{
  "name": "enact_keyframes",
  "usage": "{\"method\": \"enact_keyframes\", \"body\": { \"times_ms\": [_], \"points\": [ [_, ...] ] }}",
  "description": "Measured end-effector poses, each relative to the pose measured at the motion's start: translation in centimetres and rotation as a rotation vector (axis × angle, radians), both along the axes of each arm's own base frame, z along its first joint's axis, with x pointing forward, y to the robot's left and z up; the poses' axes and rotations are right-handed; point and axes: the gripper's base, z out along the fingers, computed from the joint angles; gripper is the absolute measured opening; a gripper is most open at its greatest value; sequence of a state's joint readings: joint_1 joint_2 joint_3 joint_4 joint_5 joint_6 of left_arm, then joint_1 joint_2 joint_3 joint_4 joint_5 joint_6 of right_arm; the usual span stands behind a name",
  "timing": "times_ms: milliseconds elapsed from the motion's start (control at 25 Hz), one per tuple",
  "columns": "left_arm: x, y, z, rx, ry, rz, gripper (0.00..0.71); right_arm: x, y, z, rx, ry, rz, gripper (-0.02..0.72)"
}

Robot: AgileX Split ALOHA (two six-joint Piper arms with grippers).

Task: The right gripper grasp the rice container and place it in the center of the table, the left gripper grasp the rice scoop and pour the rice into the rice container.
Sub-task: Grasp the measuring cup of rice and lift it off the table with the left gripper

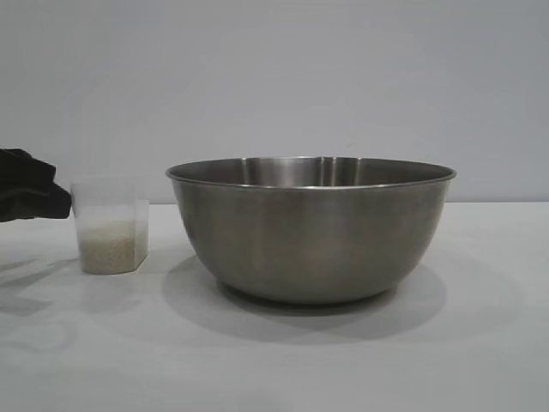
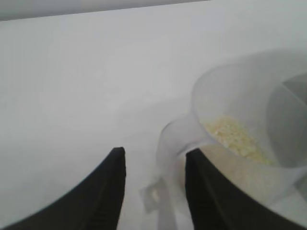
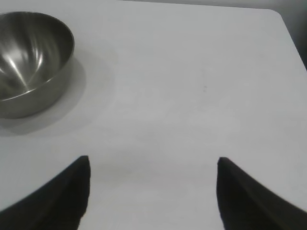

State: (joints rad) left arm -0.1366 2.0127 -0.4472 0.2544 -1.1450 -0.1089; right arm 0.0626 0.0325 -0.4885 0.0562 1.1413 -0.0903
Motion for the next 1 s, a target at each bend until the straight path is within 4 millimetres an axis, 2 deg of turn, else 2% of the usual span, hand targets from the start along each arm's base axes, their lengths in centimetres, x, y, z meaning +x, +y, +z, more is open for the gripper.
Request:
{"method": "enact_keyframes", "body": {
  "times_ms": [280, 760, 880, 1000],
  "points": [
    [1.8, -0.3, 0.5, 0.024, -0.064, -0.013, 0.273, 0.0, 0.0, 0.0, 0.0, 0.0, 0.0, 0.47],
    [5.6, -1.7, -1.2, 0.039, -0.117, -0.128, 0.273, 0.0, 0.0, 0.0, 0.0, 0.0, 0.0, 0.47],
    [6.0, -2.2, -1.0, 0.047, -0.143, -0.179, 0.09, 0.0, 0.0, 0.0, 0.0, 0.0, 0.0, 0.47],
    [6.2, -2.3, -0.9, 0.049, -0.152, -0.195, 0.0, 0.0, 0.0, 0.0, 0.0, 0.0, 0.0, 0.47]
  ]
}}
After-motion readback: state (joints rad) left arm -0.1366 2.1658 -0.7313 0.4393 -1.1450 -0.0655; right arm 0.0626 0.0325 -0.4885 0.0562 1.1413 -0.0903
